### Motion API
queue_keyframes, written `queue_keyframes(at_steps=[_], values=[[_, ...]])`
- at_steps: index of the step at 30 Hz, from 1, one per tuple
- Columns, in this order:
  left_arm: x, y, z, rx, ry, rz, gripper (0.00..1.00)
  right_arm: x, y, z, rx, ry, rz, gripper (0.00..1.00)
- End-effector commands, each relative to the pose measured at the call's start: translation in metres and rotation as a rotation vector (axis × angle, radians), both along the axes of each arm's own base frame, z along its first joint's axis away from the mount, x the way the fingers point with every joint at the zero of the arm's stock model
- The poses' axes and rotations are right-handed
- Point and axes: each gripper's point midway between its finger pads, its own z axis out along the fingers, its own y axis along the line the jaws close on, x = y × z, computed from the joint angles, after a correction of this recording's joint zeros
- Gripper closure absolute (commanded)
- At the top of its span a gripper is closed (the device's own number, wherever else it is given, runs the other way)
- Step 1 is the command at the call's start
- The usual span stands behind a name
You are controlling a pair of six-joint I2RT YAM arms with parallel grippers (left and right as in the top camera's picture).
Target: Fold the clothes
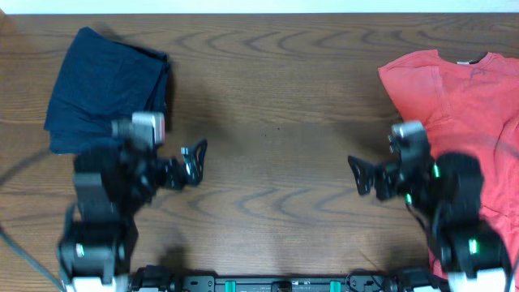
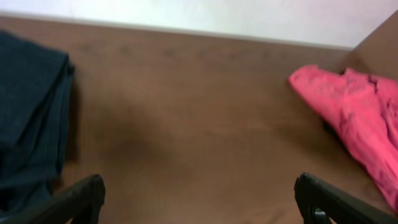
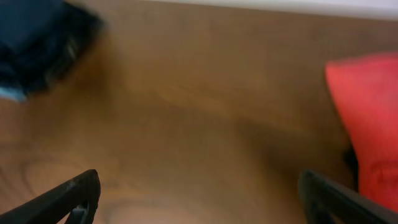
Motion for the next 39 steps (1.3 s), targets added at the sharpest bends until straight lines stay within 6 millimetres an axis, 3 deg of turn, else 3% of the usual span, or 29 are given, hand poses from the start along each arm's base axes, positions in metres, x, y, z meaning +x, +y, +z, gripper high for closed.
queue_keyframes(at_steps=[1, 6, 9, 11, 13, 18, 23, 25, 33, 39], values=[[0.019, -0.004, 0.012, -0.007, 0.098, -0.014, 0.02, 0.025, -0.006, -0.003, -0.111, 0.083, 0.030, 0.01], [0.040, -0.004, -0.011, -0.003, 0.301, -0.013, 0.02, 0.063, -0.001, -0.018, -0.100, 0.255, 0.060, 0.01], [0.045, -0.005, -0.027, -0.009, 0.366, -0.014, 0.02, 0.068, 0.013, -0.034, -0.044, 0.349, 0.117, 0.01], [0.045, -0.007, -0.036, -0.016, 0.408, -0.022, 0.02, 0.075, 0.011, -0.044, -0.046, 0.379, 0.098, 0.01], [0.044, -0.007, -0.041, -0.018, 0.436, -0.024, 0.02, 0.092, -0.013, -0.055, -0.037, 0.412, -0.088, 0.01], [0.042, -0.007, -0.045, -0.014, 0.455, -0.026, 0.02, 0.137, -0.094, -0.068, 0.063, 0.391, -0.479, 0.01], [0.041, -0.007, -0.045, -0.014, 0.459, -0.026, 0.02, 0.159, -0.183, -0.091, 0.200, 0.367, -0.728, 0.11], [0.040, -0.007, -0.046, -0.015, 0.462, -0.026, 0.02, 0.162, -0.206, -0.106, 0.263, 0.376, -0.749, 0.14], [0.040, -0.007, -0.046, -0.014, 0.461, -0.026, 0.02, 0.168, -0.234, -0.170, 0.417, 0.464, -0.744, 0.29], [0.040, -0.007, -0.046, -0.014, 0.461, -0.026, 0.02, 0.171, -0.240, -0.207, 0.431, 0.504, -0.775, 0.30]])
